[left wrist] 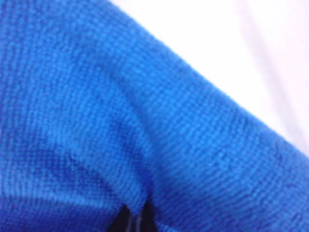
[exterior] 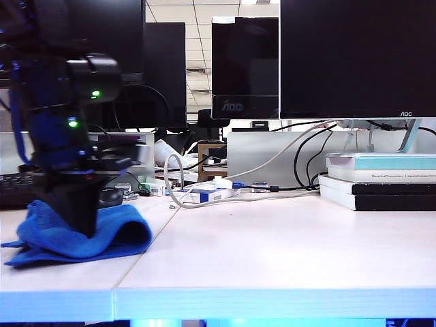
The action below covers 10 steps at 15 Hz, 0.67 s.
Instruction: Wipe the table from left to right using the rag.
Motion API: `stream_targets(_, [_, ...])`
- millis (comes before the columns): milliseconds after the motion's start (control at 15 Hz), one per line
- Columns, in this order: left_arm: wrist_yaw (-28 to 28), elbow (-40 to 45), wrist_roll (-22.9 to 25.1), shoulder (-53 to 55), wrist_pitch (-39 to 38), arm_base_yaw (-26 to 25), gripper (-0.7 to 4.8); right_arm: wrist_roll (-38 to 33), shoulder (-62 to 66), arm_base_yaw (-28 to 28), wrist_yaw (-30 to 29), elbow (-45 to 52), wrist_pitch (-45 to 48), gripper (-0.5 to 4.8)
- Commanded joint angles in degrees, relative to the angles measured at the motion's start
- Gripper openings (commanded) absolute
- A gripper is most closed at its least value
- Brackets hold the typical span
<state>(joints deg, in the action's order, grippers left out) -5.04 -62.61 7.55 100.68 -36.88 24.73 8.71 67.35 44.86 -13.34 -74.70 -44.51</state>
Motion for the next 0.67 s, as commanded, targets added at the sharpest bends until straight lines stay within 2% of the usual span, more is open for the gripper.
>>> stream_targets(67, [-5.27, 1.95, -3.37, 2.62, -4.26, 4.39, -0.06, 0.37, -2.12, -0.20, 3.23, -0.33, -2.51, -0.04])
stream_targets(200, [-5.53, 1.92, -3.87, 2.62, -3.10, 5.29, -0.06, 0.35, -3.43, -0.20, 6.23, -0.33, -3.96, -0.04])
stream_targets(400, [-5.51, 1.92, -4.17, 2.64, -2.86, 5.33, -0.06, 0.31, -4.52, -0.20, 6.23, -0.33, -4.96, -0.04])
stream_targets(667, [-5.29, 1.09, -4.61, 2.86, -2.36, 6.93, -0.06, 0.28, -4.92, -0.17, 9.05, -0.35, -7.21, -0.04])
